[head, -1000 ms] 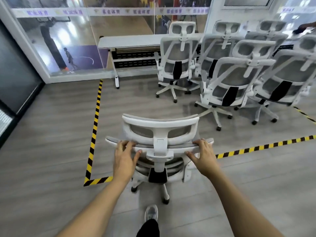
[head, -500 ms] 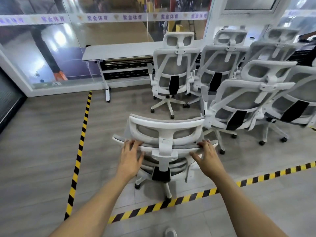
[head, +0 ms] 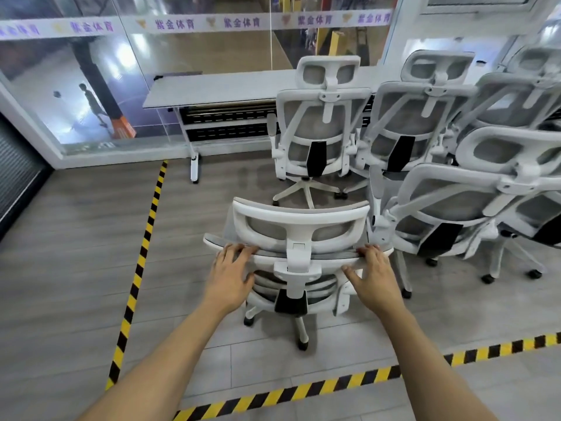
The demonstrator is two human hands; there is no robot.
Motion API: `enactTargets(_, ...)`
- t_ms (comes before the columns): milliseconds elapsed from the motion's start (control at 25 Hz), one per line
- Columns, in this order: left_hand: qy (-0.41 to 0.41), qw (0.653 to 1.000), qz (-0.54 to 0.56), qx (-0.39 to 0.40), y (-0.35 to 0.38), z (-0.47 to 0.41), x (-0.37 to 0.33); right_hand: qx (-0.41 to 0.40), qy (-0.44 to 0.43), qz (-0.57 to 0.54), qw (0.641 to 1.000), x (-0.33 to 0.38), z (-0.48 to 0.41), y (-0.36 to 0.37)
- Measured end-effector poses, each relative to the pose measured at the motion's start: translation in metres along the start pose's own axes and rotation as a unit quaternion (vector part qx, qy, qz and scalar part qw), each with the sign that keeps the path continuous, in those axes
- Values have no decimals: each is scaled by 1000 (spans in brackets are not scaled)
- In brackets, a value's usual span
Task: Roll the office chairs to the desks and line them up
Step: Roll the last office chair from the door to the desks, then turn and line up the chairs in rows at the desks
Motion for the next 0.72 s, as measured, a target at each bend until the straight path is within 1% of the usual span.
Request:
enactTargets(80, 13, 1000, -8, 11, -5, -6, 2, -9, 5, 11, 1000, 7, -4, -4)
enactTargets(160, 25, 999, -7, 22, -11, -9, 6, -50, 13, 1, 999, 24, -2, -16)
enactTargets(240, 38, 999, 0, 15, -21, -14, 12, -135, 17, -22, 990, 50, 2, -36)
enactTargets(320, 61, 998, 15, -12, -39, -20, 20, -236, -4, -29, 971, 84, 7, -59)
enactTargets(360, 75, 996, 23, -32, -50, -23, 24, -274, -16, -29, 961, 102, 8, -68)
enactTargets(440, 111, 990, 37, -73, -75, -33, 35, -323, -37, -27, 945, 143, 9, -78)
enactTargets(560, 140, 985, 42, -96, -118, -46, 60, -348, -73, -1, 935, 215, 2, -64)
enactTargets(720, 158, 981, 42, -108, -167, -68, 109, -309, -94, 9, 946, 288, -22, -9)
Point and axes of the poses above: each hand's wrist, its own z-axis away from the middle knuckle, its own y-axis out of the palm, x = y × z, the point moved 4 cm from there along -z, towards the middle knuckle
